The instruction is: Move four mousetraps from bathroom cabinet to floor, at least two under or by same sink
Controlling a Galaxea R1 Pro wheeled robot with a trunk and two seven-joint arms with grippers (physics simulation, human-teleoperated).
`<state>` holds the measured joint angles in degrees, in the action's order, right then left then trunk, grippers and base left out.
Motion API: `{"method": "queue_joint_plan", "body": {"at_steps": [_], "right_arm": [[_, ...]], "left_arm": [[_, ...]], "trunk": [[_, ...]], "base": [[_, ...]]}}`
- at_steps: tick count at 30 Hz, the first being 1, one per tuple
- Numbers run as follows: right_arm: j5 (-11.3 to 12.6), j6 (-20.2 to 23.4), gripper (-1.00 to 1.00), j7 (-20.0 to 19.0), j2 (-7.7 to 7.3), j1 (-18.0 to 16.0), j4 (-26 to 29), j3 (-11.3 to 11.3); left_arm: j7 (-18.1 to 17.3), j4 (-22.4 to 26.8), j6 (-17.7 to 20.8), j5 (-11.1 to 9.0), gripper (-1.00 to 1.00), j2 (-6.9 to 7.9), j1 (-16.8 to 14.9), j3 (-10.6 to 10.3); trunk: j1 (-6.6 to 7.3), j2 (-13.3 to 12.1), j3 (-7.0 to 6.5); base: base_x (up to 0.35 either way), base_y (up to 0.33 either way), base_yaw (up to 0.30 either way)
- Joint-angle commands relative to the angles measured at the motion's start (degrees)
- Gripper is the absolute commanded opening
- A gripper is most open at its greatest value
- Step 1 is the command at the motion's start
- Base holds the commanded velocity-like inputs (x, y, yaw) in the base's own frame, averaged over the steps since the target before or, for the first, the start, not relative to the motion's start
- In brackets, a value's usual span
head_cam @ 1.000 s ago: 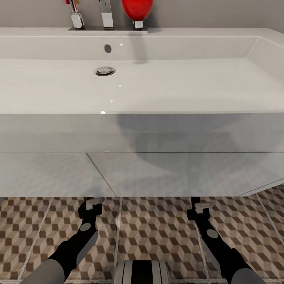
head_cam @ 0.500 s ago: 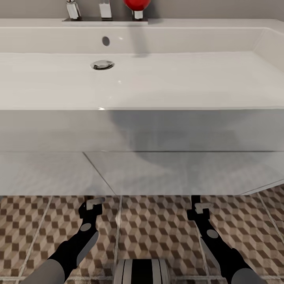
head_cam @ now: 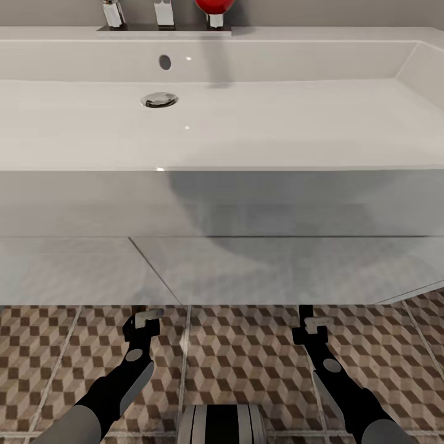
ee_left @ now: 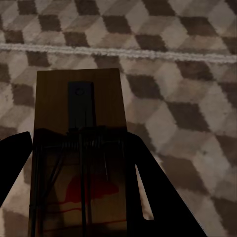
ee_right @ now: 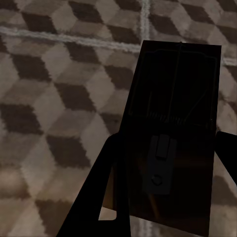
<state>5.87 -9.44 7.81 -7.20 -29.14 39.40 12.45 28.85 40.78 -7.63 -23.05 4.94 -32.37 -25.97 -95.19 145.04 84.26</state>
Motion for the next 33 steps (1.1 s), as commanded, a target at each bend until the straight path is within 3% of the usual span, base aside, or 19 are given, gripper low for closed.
{"method": "queue_joint_plan", "body": {"at_steps": [1,33], "right_arm": [[0.61,-0.23,-1.00,0.45,-0.09,-0.04,-0.03,0.47],[0.63,-0.21,-1.00,0.47,-0.09,-0.04,-0.03,0.47]], "left_arm": [[0.43,0.00,-0.35,-0.60,-1.00,0.08,-0.06,-0.46],[0.59,0.00,-0.32,-0.26,-1.00,0.07,-0.06,-0.57]], "trunk": [[0.01,0.01,0.03],[-0.02,0.03,0.25]], "base": [[0.000,0.000,0.000],[0.000,0.000,0.000]]}}
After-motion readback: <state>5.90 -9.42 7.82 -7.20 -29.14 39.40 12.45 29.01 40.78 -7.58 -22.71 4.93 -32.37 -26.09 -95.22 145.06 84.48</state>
